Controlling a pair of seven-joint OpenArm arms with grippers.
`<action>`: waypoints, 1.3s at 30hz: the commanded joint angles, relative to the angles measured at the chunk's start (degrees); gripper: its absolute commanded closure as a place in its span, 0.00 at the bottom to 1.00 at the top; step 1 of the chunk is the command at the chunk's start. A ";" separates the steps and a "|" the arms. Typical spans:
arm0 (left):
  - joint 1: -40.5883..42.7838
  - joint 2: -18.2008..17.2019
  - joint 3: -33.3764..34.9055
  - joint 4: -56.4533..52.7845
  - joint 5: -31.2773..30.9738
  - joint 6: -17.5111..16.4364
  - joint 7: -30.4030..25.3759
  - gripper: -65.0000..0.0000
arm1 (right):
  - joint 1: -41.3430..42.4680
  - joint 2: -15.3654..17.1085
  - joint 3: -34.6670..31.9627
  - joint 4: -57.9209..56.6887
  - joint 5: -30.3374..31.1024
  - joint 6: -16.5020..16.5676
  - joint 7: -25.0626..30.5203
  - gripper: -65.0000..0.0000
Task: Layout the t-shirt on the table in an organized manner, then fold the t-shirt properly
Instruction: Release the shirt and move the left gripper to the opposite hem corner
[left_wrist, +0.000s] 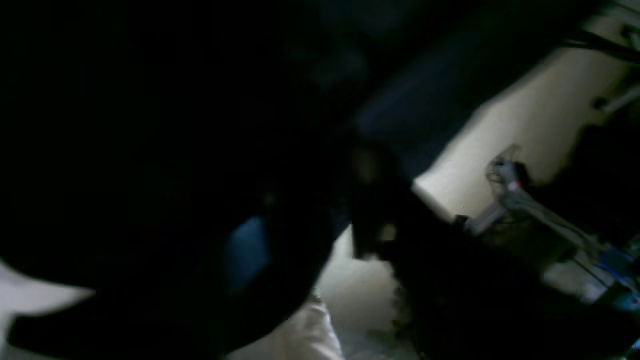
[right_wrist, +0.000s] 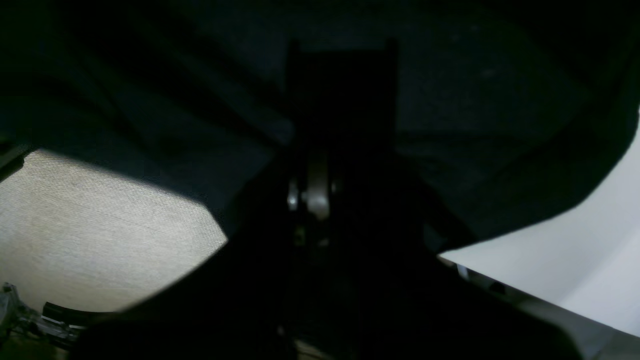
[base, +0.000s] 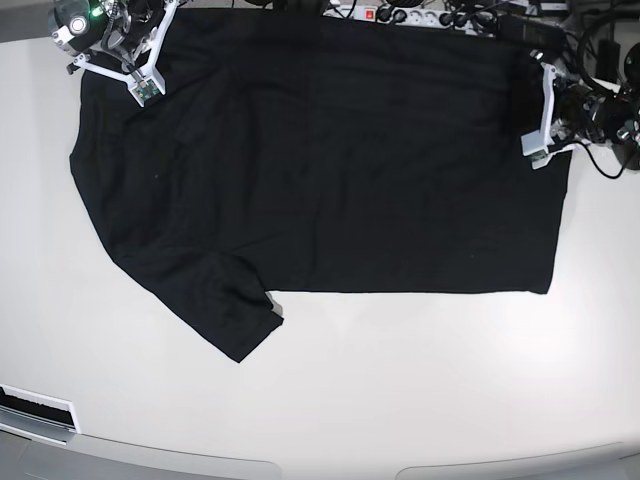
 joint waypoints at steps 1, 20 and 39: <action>-0.48 -0.81 0.17 -0.39 5.49 2.19 0.46 0.47 | -0.39 0.61 0.17 0.46 -0.46 -0.22 -1.07 1.00; -5.57 -7.15 0.13 -0.26 -10.38 3.19 6.64 0.42 | -0.55 0.63 0.92 11.89 -1.79 -0.26 -1.75 1.00; -7.65 -5.05 -33.86 2.01 -5.60 6.08 -13.25 0.42 | 0.72 0.42 2.34 16.72 6.01 4.48 4.61 1.00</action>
